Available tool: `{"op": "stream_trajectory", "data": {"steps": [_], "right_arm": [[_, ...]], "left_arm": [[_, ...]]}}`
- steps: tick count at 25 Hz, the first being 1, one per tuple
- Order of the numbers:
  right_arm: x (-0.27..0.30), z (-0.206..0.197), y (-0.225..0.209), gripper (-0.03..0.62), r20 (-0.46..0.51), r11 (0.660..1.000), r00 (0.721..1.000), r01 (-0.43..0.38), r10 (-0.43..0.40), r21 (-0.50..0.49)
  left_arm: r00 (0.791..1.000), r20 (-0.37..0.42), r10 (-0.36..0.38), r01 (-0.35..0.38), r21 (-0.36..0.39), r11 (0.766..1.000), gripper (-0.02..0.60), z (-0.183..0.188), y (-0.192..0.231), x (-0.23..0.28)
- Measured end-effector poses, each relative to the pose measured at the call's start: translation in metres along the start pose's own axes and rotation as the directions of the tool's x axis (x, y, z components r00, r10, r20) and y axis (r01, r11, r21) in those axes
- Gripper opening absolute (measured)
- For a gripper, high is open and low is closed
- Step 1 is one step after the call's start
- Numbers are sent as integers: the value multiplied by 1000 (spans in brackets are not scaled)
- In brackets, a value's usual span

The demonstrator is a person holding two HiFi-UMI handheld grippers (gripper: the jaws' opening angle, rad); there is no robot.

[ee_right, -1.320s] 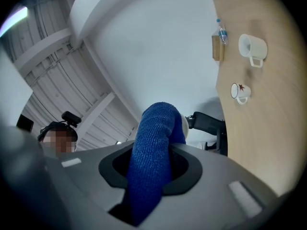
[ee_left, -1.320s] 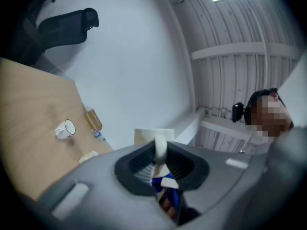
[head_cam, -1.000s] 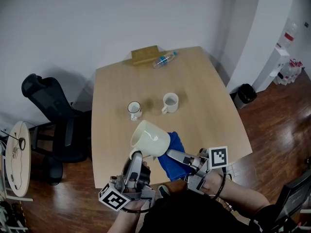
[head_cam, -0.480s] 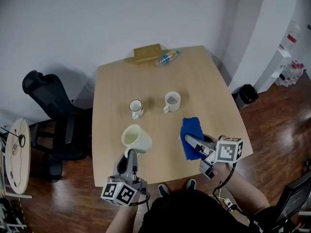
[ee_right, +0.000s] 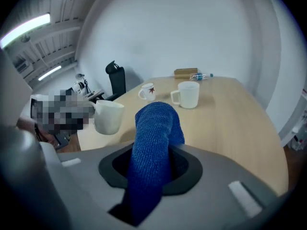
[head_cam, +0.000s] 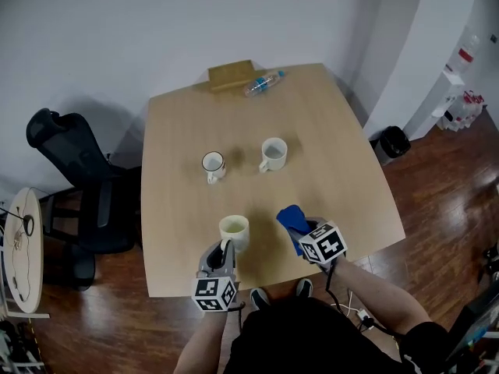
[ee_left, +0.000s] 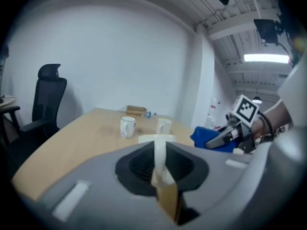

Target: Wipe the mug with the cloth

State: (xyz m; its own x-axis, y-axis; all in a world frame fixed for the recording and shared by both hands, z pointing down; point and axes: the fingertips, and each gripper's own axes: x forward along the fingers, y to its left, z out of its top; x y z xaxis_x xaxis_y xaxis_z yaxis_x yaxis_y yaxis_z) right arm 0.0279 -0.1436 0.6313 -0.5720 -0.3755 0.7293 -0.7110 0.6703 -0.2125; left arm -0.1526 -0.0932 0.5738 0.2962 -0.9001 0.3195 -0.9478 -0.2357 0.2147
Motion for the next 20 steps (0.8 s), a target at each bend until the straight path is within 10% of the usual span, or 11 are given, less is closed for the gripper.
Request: {"op": "stream_trajectory", "data": {"steps": [20], "right_arm": [[48, -50, -21, 114, -215, 984, 971, 66, -102, -168]], "left_arm": [[990, -101, -94, 106, 127, 986, 49, -44, 19, -2]]}}
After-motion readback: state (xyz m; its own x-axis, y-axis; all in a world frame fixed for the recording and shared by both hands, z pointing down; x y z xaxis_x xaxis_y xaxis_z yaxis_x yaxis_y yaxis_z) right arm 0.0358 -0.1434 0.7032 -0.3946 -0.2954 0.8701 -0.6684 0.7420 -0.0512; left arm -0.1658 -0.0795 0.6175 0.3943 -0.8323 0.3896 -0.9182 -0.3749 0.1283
